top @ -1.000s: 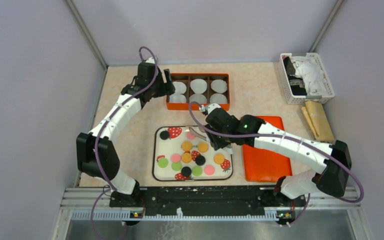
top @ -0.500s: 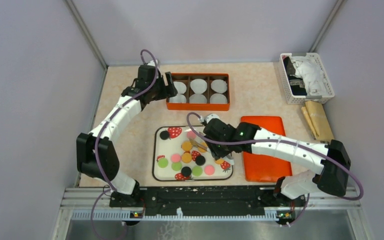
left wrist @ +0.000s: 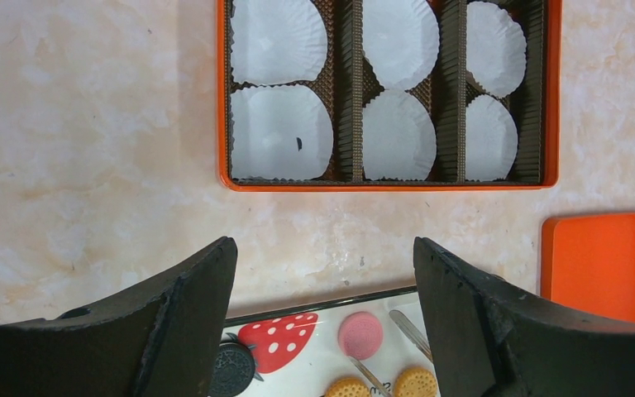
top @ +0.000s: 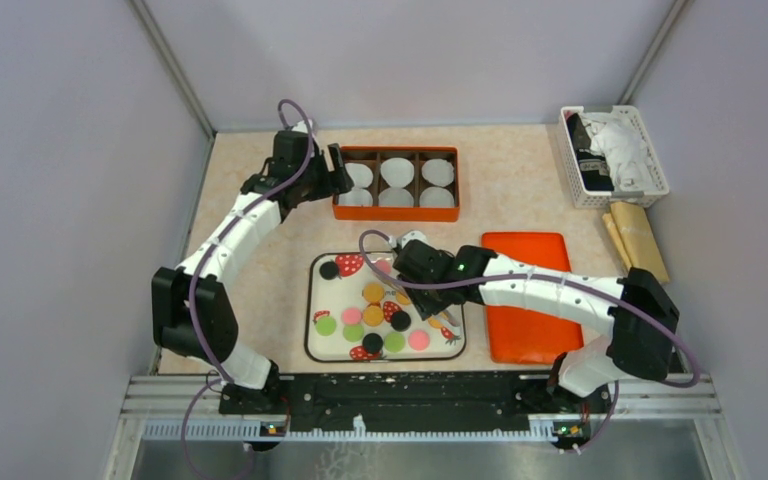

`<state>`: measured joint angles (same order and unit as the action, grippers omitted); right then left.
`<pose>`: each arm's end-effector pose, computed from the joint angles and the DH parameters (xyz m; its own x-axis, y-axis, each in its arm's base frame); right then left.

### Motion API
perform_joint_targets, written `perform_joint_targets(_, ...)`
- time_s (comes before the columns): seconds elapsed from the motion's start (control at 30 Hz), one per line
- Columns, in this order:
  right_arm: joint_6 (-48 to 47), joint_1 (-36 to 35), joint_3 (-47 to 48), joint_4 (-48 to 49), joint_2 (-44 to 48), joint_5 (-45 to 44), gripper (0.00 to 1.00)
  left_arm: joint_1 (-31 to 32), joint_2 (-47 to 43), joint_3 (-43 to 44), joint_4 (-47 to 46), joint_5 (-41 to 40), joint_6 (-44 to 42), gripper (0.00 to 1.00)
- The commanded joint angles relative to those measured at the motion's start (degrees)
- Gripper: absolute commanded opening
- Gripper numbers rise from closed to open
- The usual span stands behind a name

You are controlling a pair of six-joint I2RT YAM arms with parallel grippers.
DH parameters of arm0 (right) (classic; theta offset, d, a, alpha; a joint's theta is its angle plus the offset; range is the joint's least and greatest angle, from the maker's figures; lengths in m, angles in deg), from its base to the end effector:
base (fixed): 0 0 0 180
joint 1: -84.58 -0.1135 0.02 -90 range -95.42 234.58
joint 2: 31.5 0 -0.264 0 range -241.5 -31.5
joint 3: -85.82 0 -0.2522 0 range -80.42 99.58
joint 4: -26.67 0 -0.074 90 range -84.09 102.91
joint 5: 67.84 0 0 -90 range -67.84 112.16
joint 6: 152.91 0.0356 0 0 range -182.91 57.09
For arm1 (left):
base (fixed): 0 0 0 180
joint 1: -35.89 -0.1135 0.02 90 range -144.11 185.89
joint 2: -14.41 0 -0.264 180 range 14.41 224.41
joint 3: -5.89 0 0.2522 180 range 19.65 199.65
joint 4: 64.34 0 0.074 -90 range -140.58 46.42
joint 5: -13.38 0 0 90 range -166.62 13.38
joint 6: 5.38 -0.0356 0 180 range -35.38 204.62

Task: Pack the cookies

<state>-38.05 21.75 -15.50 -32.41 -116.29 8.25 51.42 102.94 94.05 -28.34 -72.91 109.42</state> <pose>0.1411 0.2562 0.2510 -0.7198 -0.5086 -0.4725 -0.5675 0.8231 -0.0216 0.3401 -0.0969 0.3108 -0.6518 -0.2533 -0.7149 0.0485 0.9267 -0.3726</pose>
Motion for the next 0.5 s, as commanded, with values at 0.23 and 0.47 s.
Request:
perform_joint_targets(0.23,-0.9,-0.5,4.8,1.5,-1.0,-4.5,0.13,-0.8,-2.6,-1.0,-2.8,1.5,0.7,0.84)
perform_joint_targets(0.47,-1.4,-0.5,8.2,1.0,-1.9,-6.2,0.0,-1.4,-3.6,-1.0,-2.5,0.9,0.8,0.83)
